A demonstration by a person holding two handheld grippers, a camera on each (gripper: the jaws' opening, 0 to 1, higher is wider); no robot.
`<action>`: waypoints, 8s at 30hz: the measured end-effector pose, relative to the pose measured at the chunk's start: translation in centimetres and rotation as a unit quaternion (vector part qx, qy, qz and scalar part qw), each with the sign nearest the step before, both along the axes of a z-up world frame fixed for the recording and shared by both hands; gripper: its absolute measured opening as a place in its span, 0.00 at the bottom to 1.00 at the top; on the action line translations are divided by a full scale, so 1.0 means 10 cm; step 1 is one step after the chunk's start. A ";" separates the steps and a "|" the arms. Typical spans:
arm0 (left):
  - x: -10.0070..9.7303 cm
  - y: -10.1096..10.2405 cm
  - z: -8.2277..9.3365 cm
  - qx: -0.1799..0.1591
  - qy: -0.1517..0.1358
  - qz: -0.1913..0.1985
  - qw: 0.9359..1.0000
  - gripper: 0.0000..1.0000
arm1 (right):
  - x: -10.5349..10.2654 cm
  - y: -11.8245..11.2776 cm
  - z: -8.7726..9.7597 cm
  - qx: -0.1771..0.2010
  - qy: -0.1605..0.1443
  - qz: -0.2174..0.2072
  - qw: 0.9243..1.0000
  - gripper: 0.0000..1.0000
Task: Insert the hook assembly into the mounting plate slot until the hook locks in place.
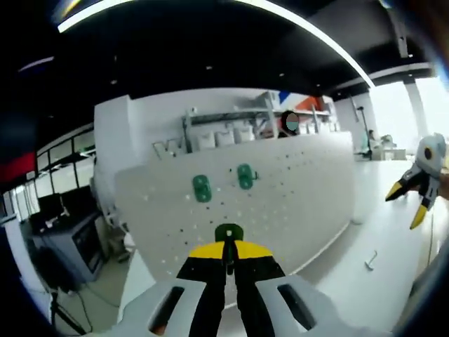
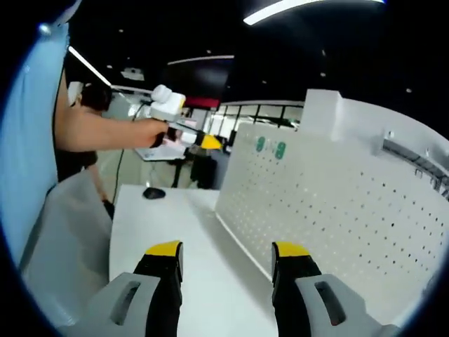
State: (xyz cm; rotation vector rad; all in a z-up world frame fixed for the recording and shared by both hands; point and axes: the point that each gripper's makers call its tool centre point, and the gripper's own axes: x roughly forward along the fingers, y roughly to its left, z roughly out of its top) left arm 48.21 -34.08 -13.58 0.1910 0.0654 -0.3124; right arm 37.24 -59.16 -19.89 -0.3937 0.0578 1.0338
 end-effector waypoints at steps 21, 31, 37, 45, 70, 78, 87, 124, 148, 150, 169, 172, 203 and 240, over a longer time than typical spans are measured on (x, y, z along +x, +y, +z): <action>0.45 0.27 0.34 -0.025 -0.029 0.060 0.997 0.03 | 0.05 -0.12 0.20 0.010 -0.020 -0.021 1.000 0.52; 0.60 0.30 0.38 -0.050 -0.017 0.077 0.996 0.03 | 0.07 -0.13 0.22 0.011 -0.021 -0.026 0.999 0.52; 0.69 0.30 0.39 -0.049 -0.010 0.078 0.996 0.03 | 0.08 -0.16 0.20 0.010 -0.019 -0.031 0.999 0.52; 0.84 0.32 0.43 -0.046 -0.012 0.084 0.995 0.03 | 0.10 -0.23 0.20 0.008 -0.019 -0.040 0.999 0.52; 0.99 0.38 0.38 -0.039 -0.013 0.108 0.993 0.03 | 0.13 -0.29 0.20 0.006 -0.016 -0.047 0.999 0.51; 0.99 0.38 0.38 -0.025 -0.017 0.109 0.994 0.03 | 0.14 -0.31 0.21 0.007 -0.019 -0.049 0.999 0.51; 0.98 0.36 0.39 0.018 -0.025 0.114 0.993 0.03 | 0.14 -0.30 0.25 0.003 -0.027 -0.048 0.998 0.51; 1.00 0.39 0.37 -0.014 -0.033 0.134 0.990 0.03 | 0.14 -0.40 0.41 0.001 -0.045 -0.063 0.997 0.51; 1.04 0.37 0.36 0.002 -0.038 0.172 0.984 0.03 | 0.13 -0.45 0.48 0.001 -0.055 -0.071 0.996 0.52; 1.04 0.37 0.36 0.003 -0.039 0.173 0.984 0.03 | 0.13 -0.45 0.48 0.001 -0.055 -0.071 0.996 0.52; 1.04 0.37 0.33 0.009 -0.040 0.163 0.986 0.04 | 0.16 -0.47 0.49 -0.002 -0.060 -0.073 0.996 0.52; 1.04 0.36 0.33 0.012 -0.041 0.160 0.986 0.04 | 0.16 -0.47 0.49 -0.001 -0.060 -0.073 0.996 0.53; 0.87 0.34 0.37 0.006 -0.046 0.142 0.989 0.19 | 0.12 -0.45 0.53 -0.001 -0.063 -0.071 0.995 0.54; 0.20 0.14 0.28 0.014 -0.056 0.110 0.992 0.21 | 0.14 -0.55 0.60 0.003 -0.071 -0.082 0.994 0.55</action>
